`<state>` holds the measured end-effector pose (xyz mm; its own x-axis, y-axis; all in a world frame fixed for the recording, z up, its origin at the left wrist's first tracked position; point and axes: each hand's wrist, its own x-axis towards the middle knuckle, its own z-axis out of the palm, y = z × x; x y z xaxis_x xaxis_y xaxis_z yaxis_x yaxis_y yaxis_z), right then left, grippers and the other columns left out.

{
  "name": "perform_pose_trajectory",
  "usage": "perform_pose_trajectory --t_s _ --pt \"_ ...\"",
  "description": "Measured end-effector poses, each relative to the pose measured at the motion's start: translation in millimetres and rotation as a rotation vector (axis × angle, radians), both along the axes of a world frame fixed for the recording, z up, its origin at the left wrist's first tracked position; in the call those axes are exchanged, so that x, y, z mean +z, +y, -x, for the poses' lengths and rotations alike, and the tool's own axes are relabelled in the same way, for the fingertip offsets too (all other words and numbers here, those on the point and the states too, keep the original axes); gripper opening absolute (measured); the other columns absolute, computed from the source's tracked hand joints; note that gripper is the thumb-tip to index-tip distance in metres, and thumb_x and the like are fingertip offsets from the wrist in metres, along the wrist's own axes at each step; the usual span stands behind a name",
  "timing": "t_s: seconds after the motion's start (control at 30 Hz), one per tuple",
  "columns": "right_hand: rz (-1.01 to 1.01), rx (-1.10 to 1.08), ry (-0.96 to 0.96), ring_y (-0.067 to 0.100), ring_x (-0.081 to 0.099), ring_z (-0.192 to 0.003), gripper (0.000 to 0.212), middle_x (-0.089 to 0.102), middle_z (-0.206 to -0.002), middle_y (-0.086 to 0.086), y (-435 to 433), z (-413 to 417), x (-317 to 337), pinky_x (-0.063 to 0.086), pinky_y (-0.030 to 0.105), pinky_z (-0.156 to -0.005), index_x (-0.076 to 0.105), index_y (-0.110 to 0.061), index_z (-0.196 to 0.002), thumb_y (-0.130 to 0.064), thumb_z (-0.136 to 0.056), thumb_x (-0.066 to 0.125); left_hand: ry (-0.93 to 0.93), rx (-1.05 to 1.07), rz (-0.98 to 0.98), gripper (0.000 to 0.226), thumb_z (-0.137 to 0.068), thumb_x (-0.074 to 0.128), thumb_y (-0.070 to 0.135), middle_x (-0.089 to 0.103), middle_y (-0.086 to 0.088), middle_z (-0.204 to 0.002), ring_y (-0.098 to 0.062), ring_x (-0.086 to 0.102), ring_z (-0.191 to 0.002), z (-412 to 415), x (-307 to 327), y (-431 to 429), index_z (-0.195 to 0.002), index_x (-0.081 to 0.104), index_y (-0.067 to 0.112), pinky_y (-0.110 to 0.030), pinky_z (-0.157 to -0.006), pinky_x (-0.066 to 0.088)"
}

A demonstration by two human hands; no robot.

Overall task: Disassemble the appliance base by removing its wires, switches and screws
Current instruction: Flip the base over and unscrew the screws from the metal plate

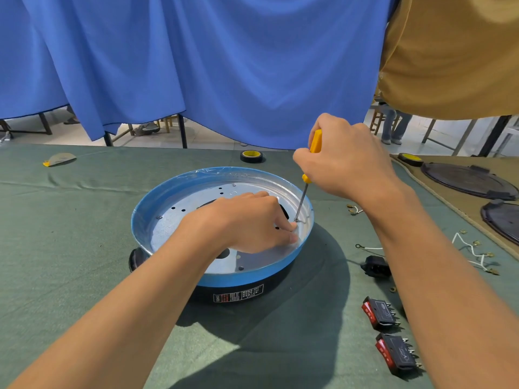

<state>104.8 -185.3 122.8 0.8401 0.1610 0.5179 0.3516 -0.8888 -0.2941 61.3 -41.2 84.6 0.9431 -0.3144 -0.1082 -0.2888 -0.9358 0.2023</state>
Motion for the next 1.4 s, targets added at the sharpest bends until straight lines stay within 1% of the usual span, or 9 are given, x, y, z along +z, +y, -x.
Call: perform_pose_trajectory --t_s 0.13,0.27,0.43,0.5,0.77,0.9,1.07,1.2,1.4 --pt "0.007 -0.021 0.007 0.032 0.049 -0.081 0.039 0.049 -0.074 0.001 1.0 1.2 -0.9 0.033 0.038 -0.065 0.041 -0.021 -0.075 -0.056 -0.091 0.049 0.011 0.004 -0.008 0.037 -0.095 0.043 0.056 0.054 0.006 -0.113 -0.018 0.047 -0.096 0.4 -0.5 1.4 -0.126 0.060 0.045 -0.039 -0.086 0.043" --pt "0.002 0.022 -0.003 0.034 0.052 -0.086 0.019 0.056 -0.086 0.008 0.4 -2.2 -0.9 0.037 0.038 -0.065 0.052 -0.015 -0.093 -0.034 -0.088 0.053 0.001 -0.011 0.006 0.037 -0.095 0.043 0.055 0.048 0.012 -0.089 -0.014 0.043 -0.078 -0.9 -1.3 1.0 -0.125 0.061 0.043 -0.034 -0.075 0.038" --pt "0.006 -0.034 0.004 0.032 0.050 -0.082 0.039 0.051 -0.077 0.003 0.4 0.3 -1.0 0.036 0.039 -0.066 0.044 -0.020 -0.078 -0.055 -0.092 0.048 0.001 0.009 -0.003 0.037 -0.094 0.044 0.057 0.053 0.007 -0.112 -0.019 0.047 -0.096 -0.5 -1.7 2.0 -0.124 0.061 0.045 -0.038 -0.085 0.042" --pt "-0.004 -0.006 0.000 0.033 0.051 -0.084 0.027 0.054 -0.082 0.007 -0.6 -2.0 -1.2 0.037 0.040 -0.065 0.049 -0.018 -0.084 -0.043 -0.092 0.051 0.005 0.009 -0.003 0.037 -0.094 0.044 0.057 0.054 0.007 -0.116 -0.020 0.047 -0.099 -0.3 -2.0 1.5 -0.124 0.061 0.046 -0.039 -0.085 0.043" --pt "0.012 -0.026 0.012 0.030 0.051 -0.078 0.037 0.052 -0.076 0.003 -1.2 0.2 0.5 0.035 0.038 -0.063 0.046 -0.020 -0.079 -0.054 -0.092 0.049 0.004 0.004 -0.017 0.038 -0.095 0.043 0.056 0.051 0.005 -0.119 -0.020 0.047 -0.102 0.2 -0.5 0.9 -0.127 0.059 0.044 -0.040 -0.087 0.043" --pt "-0.009 0.028 0.052 0.032 0.052 -0.087 0.014 0.058 -0.089 0.006 -3.1 -3.4 0.4 0.041 0.038 -0.067 0.053 -0.020 -0.090 -0.034 -0.086 0.053 0.006 -0.001 -0.016 0.037 -0.095 0.043 0.055 0.050 0.007 -0.115 -0.019 0.045 -0.098 -0.3 -0.9 1.0 -0.127 0.060 0.044 -0.036 -0.081 0.040" --pt "0.020 -0.028 0.027 0.032 0.051 -0.082 0.036 0.053 -0.079 0.003 -1.7 0.8 0.6 0.037 0.039 -0.065 0.048 -0.020 -0.080 -0.055 -0.091 0.049 0.003 -0.010 -0.020 0.038 -0.096 0.043 0.054 0.049 0.009 -0.112 -0.016 0.044 -0.098 0.1 -1.1 0.5 -0.128 0.059 0.042 -0.033 -0.078 0.035" --pt "0.004 0.022 0.046 0.033 0.052 -0.088 0.016 0.058 -0.088 0.007 -3.3 -1.8 2.1 0.042 0.040 -0.068 0.054 -0.019 -0.091 -0.035 -0.089 0.053 0.008 -0.008 -0.016 0.037 -0.096 0.043 0.054 0.054 0.006 -0.120 -0.018 0.045 -0.096 0.1 -0.7 0.5 -0.127 0.060 0.042 -0.032 -0.076 0.035" --pt "0.025 -0.002 0.035 0.032 0.052 -0.084 0.037 0.057 -0.083 0.006 -2.6 3.3 2.8 0.041 0.040 -0.067 0.051 -0.018 -0.085 -0.054 -0.093 0.048 0.012 0.002 -0.010 0.037 -0.095 0.043 0.055 0.051 0.007 -0.110 -0.018 0.045 -0.096 0.7 -0.3 0.3 -0.126 0.060 0.044 -0.033 -0.077 0.036"
